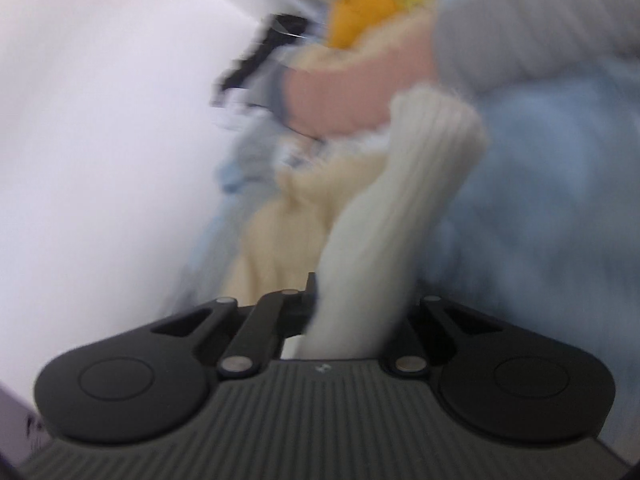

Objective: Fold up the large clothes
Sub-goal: 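Carry the held sleeve across the sweater body with the right gripper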

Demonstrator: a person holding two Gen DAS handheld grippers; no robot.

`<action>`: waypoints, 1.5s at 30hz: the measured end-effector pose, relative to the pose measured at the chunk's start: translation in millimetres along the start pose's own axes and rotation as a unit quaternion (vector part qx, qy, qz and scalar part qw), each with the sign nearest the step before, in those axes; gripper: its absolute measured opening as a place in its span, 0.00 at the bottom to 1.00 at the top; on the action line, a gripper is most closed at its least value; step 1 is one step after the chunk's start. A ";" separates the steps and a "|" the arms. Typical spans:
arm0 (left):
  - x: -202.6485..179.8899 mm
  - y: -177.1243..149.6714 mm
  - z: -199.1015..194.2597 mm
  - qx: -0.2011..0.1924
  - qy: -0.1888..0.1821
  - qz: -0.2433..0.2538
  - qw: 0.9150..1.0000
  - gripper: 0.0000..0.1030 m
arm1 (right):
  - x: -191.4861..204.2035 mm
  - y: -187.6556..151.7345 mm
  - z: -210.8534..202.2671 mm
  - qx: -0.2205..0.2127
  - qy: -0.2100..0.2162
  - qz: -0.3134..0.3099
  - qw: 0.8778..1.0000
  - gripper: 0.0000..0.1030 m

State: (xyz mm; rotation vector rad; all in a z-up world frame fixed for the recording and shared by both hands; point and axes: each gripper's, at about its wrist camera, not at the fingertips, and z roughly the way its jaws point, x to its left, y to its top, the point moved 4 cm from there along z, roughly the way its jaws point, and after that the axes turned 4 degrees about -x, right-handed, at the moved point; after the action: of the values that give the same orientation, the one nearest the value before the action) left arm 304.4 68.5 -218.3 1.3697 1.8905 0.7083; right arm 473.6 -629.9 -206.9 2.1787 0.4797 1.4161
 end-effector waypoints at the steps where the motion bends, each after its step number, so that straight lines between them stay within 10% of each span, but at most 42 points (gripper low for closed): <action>1: 0.7 0.6 0.5 0.001 0.000 -0.004 1.000 0.74 | 4.7 6.2 -2.5 -0.007 0.006 -0.030 0.999 0.09; 14: 10.8 7.0 -5.3 0.012 -0.010 -0.028 0.999 0.73 | 129.1 41.2 -30.4 -0.018 0.060 -0.142 0.988 0.10; 23: 38.3 20.9 -45.1 -0.011 -0.033 -0.073 0.997 0.73 | 313.8 12.3 -127.1 -0.034 0.205 -0.268 0.941 0.10; 34: 84.7 38.9 -78.3 -0.022 -0.089 -0.141 0.986 0.73 | 441.7 -142.8 -272.2 0.050 0.359 -0.382 0.850 0.10; 45: 119.0 50.7 -113.7 -0.064 -0.119 -0.176 0.975 0.74 | 400.0 -360.5 -349.5 0.157 0.385 -0.505 0.757 0.12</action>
State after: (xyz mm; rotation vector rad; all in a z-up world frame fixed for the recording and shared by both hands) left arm 219.5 193.2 -135.2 0.9568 1.7961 0.4569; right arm 303.8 -46.6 0.4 0.9632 1.9358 1.4873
